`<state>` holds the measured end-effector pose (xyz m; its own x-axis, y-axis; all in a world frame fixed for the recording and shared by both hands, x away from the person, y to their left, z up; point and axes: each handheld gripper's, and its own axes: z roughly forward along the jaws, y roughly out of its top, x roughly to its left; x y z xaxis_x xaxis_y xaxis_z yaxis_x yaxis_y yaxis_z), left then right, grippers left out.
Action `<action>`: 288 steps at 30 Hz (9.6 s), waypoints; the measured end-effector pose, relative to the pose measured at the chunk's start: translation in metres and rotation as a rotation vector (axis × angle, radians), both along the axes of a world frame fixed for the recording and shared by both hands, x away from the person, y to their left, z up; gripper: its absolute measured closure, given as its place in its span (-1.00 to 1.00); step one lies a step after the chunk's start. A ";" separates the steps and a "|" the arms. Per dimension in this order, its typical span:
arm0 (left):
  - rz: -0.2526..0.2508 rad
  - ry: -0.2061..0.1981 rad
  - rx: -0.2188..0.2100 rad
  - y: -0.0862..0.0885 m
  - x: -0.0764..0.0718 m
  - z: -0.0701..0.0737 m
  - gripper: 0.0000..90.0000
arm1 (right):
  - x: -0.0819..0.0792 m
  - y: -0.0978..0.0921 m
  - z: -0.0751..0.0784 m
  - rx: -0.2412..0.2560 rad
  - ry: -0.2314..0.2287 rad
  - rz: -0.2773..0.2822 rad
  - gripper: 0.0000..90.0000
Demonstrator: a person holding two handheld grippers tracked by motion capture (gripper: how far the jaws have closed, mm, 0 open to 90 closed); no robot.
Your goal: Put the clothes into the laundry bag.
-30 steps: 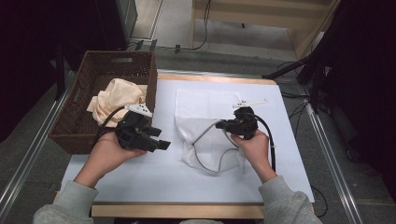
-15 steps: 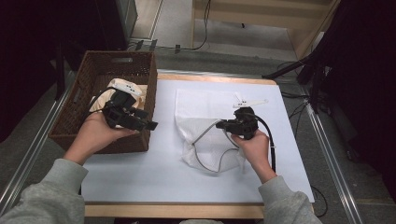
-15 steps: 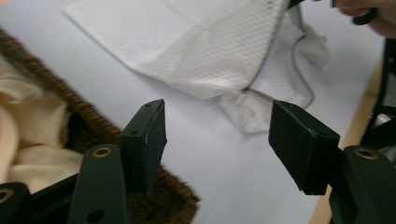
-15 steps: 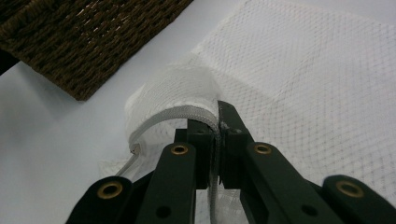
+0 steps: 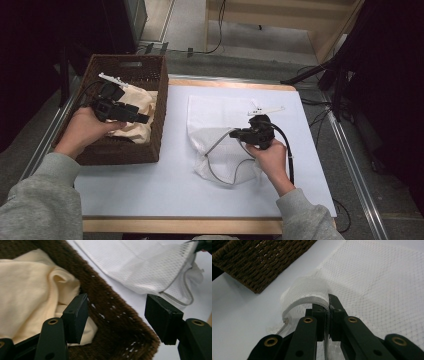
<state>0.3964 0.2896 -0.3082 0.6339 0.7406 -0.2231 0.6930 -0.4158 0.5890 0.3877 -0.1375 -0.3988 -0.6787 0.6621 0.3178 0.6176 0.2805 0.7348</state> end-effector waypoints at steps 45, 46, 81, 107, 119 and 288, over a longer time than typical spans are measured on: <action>0.227 0.051 0.083 0.075 0.101 -0.086 -0.59 | -0.023 -0.004 -0.011 -0.048 -0.015 -0.018 0.93; 0.227 0.051 0.083 0.075 0.101 -0.086 -0.58 | -0.024 -0.005 -0.011 -0.051 -0.014 -0.023 0.93; 0.269 0.099 0.197 0.062 0.094 -0.113 0.58 | -0.025 -0.008 -0.014 -0.050 0.008 -0.039 0.90; -0.037 -0.021 0.020 0.052 0.053 0.042 0.63 | -0.025 -0.011 -0.008 -0.001 0.013 -0.034 0.97; -0.172 -0.025 0.006 0.039 0.030 0.094 0.63 | -0.024 -0.012 -0.007 0.006 0.013 -0.040 0.97; -0.559 0.003 -0.019 -0.237 -0.069 -0.057 0.61 | -0.036 0.009 0.045 -0.001 -0.089 -0.030 0.97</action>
